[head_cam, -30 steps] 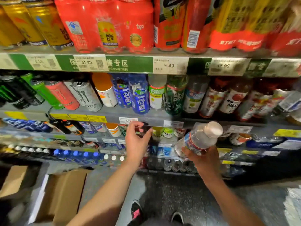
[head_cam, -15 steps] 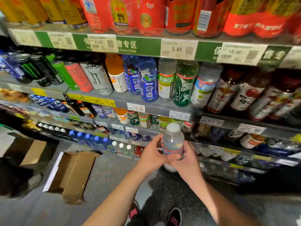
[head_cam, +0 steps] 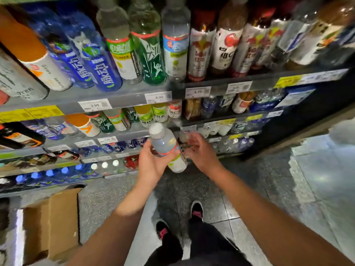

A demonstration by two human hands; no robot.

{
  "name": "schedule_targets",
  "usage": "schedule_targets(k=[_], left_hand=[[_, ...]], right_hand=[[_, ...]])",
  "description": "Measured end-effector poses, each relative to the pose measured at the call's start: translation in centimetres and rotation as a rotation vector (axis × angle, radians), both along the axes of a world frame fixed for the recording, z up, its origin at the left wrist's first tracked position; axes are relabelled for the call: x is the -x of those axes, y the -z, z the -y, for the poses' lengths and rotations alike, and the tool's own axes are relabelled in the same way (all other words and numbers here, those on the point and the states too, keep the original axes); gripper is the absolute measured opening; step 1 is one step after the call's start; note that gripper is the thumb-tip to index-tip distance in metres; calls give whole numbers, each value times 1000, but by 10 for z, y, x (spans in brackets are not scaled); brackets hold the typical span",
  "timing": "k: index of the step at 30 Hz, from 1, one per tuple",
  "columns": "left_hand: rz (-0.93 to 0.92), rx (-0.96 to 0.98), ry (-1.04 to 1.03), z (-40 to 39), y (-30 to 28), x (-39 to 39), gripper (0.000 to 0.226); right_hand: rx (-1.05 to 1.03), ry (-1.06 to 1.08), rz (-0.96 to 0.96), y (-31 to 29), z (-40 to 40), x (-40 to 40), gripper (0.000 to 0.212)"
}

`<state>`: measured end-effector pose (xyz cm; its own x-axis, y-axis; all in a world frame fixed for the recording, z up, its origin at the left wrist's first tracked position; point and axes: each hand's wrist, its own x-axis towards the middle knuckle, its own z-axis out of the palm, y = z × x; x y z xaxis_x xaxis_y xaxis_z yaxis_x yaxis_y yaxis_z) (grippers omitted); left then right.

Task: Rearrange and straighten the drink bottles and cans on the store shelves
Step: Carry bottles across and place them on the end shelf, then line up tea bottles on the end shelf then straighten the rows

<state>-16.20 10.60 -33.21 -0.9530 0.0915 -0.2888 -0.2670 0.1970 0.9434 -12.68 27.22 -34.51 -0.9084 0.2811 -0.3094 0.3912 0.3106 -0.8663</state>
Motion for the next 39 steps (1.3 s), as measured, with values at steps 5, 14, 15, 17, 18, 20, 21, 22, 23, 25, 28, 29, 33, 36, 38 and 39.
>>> schedule_targets(k=[5, 14, 15, 17, 18, 20, 21, 22, 23, 25, 28, 29, 33, 36, 38, 39], left_hand=[[-21, 17, -19, -6, 18, 12, 53], [40, -88, -258, -17, 62, 32, 48], [48, -113, -287, -17, 65, 31, 48], [71, -178, -333, -15, 69, 30, 54], [89, -211, -353, -14, 70, 30, 61], [125, -263, -389, -10, 70, 29, 70], [144, -280, -402, -9, 70, 28, 71], [160, -297, -411, -7, 70, 29, 71], [170, -308, -414, -6, 70, 29, 69], [175, -319, -415, -4, 67, 29, 65], [168, -311, -424, -4, 65, 30, 55], [165, -313, -434, -6, 64, 30, 52], [158, -313, -521, -11, 66, 33, 66], [137, -306, -529, -18, 73, 38, 78], [144, -284, -527, -27, 78, 42, 84], [145, -273, -528, -33, 80, 44, 86]], right_hand=[[-185, 268, 20, 37, -26, 49, 58], [-296, 375, -159, 90, -38, 148, 97], [-264, 413, -174, 93, -37, 154, 99], [-259, 475, -196, 93, -35, 165, 104], [-276, 496, -200, 92, -34, 170, 106], [-329, 518, -215, 93, -37, 178, 105], [-347, 521, -218, 93, -38, 182, 101], [-359, 521, -218, 93, -38, 184, 97], [-357, 523, -210, 92, -37, 186, 95], [-309, 543, -178, 89, -33, 185, 96], [-250, 583, -167, 84, -31, 177, 92], [-232, 573, -174, 83, -32, 173, 91], [-39, 590, -269, 88, -31, 150, 92], [43, 639, -305, 88, -33, 132, 88], [65, 687, -355, 84, -37, 119, 84], [80, 714, -379, 81, -39, 112, 83]])
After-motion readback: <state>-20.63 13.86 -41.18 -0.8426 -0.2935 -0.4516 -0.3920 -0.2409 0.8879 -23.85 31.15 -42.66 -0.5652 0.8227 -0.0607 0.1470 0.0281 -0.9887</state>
